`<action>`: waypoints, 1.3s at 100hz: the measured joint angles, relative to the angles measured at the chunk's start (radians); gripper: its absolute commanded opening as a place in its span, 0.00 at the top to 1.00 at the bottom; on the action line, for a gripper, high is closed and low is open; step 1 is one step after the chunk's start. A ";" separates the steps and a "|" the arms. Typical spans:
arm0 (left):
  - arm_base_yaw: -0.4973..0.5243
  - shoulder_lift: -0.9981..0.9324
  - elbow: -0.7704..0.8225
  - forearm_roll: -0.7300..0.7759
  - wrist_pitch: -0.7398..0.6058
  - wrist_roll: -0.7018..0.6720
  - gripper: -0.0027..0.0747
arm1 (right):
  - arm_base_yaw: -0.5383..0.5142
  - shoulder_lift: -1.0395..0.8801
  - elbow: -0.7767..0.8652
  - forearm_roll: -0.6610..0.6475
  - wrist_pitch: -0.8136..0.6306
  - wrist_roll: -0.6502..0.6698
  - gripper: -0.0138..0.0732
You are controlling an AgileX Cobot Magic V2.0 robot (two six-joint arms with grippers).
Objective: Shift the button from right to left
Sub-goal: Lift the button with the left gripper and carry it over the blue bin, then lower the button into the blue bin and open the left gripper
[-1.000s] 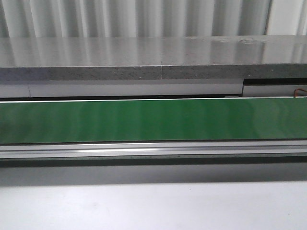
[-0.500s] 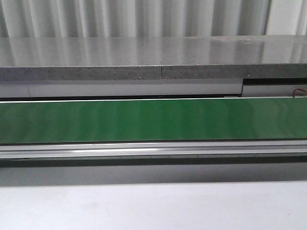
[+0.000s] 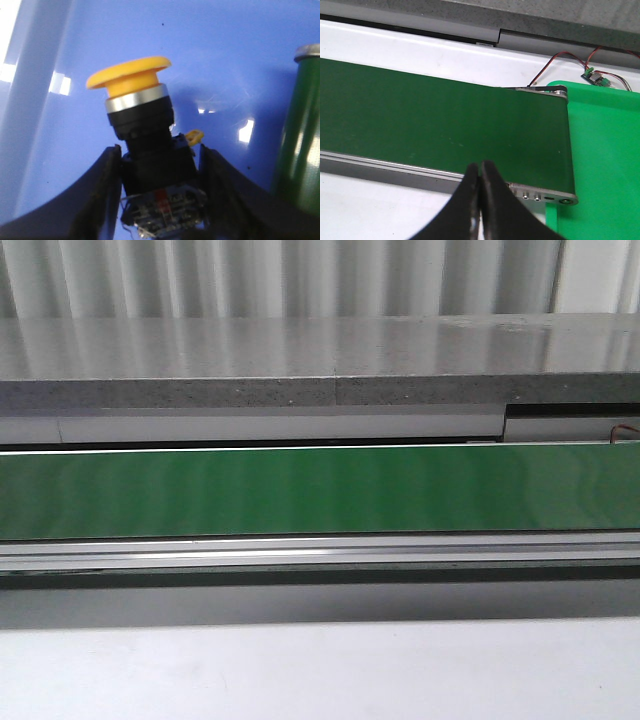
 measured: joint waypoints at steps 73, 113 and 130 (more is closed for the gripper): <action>0.026 0.095 -0.004 -0.044 -0.015 0.000 0.73 | 0.000 0.000 0.000 0.000 0.000 0.000 0.92; 0.059 0.095 -0.004 -0.081 -0.018 0.000 0.33 | 0.000 0.000 0.000 0.000 0.000 0.000 0.92; 0.059 0.090 -0.006 -0.087 -0.021 0.000 0.36 | 0.000 0.000 0.000 0.000 0.000 0.000 0.92</action>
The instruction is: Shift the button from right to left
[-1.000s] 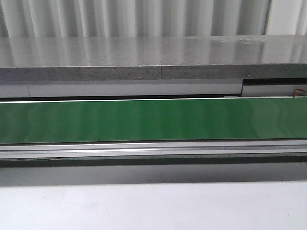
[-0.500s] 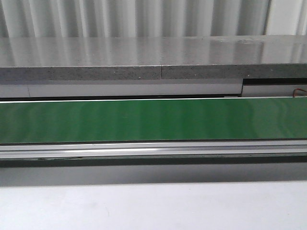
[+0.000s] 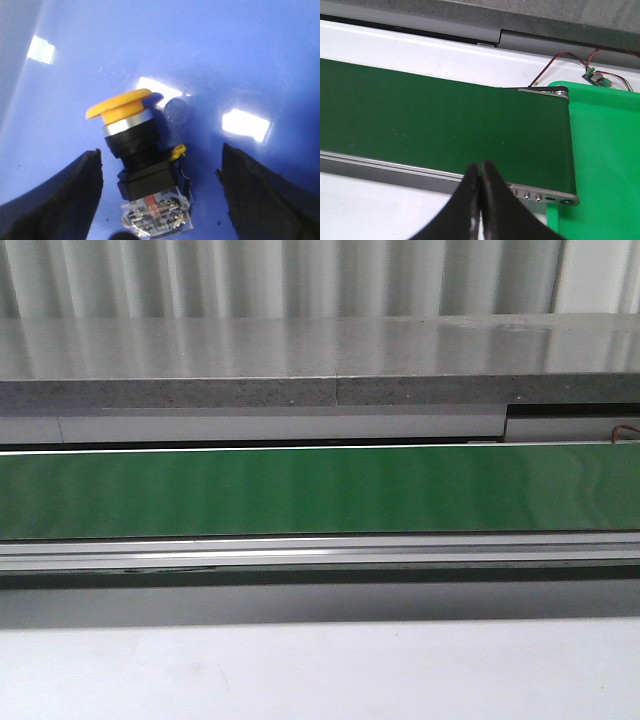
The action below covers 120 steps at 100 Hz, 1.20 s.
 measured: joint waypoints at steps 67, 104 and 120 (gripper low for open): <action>-0.190 -0.586 0.092 -0.074 -0.080 0.000 0.49 | 0.000 0.000 0.000 0.002 0.000 0.000 0.92; -0.427 -1.037 0.339 -0.110 -0.128 0.000 0.53 | 0.000 0.000 0.000 0.002 0.000 0.000 0.92; -0.465 -1.211 0.440 -0.128 -0.131 0.000 0.84 | 0.000 0.000 0.000 0.002 0.000 0.000 0.92</action>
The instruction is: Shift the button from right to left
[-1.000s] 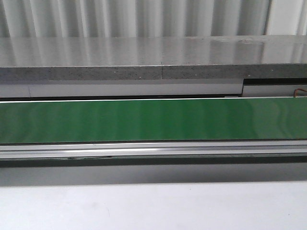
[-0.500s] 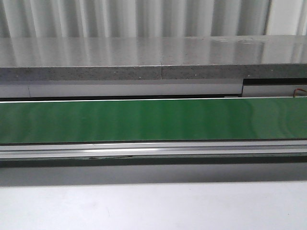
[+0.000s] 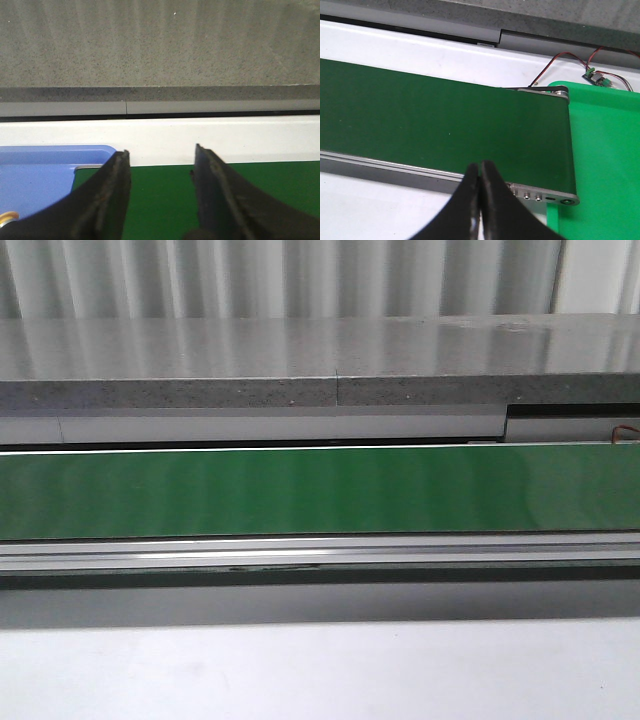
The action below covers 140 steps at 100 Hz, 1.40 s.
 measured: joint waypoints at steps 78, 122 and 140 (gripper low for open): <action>-0.002 -0.195 0.107 -0.002 -0.011 0.000 0.99 | 0.000 0.000 0.000 0.000 0.000 0.000 0.92; -0.002 -0.237 0.283 -0.050 -0.329 0.039 0.99 | 0.000 0.000 0.000 0.000 0.000 0.000 0.92; -0.002 -0.304 0.405 -0.070 -0.374 0.071 0.99 | 0.000 0.000 0.000 0.000 0.000 0.000 0.92</action>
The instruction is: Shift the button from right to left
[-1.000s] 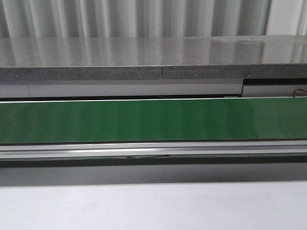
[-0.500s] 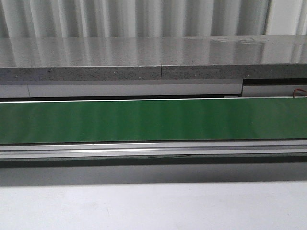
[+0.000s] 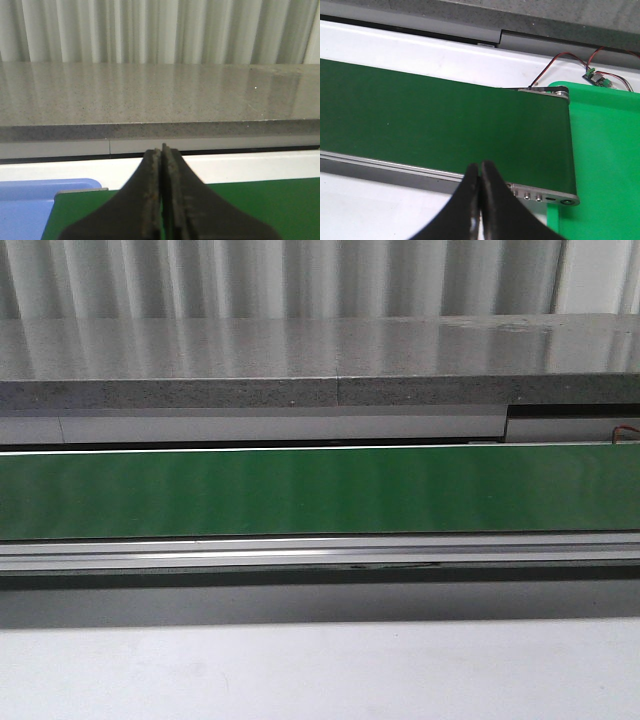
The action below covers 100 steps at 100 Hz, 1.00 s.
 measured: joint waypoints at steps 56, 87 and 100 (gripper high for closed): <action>0.082 -0.289 0.238 -0.082 -0.041 0.053 0.99 | 0.000 0.000 0.000 0.000 0.000 0.000 0.92; 0.142 -0.328 0.238 -0.083 -0.037 0.055 0.99 | 0.000 0.000 0.000 0.000 0.000 0.000 0.92; 0.144 -0.328 0.238 -0.083 -0.037 0.055 0.99 | 0.000 0.000 0.000 0.000 0.000 0.000 0.92</action>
